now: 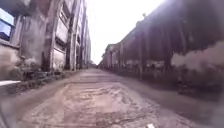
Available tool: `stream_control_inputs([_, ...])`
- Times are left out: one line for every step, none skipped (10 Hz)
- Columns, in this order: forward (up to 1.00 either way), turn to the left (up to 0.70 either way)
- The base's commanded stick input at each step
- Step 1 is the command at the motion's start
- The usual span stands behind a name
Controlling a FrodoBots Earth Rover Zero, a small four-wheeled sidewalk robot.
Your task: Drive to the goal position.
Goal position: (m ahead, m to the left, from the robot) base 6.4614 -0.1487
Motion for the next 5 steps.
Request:
stream_control_inputs([0.7, 0.0])
stream_control_inputs([0.7, 0.0])
stream_control_inputs([0.7, 0.0])
stream_control_inputs([0.7, 0.0])
stream_control_inputs([0.7, 0.05])
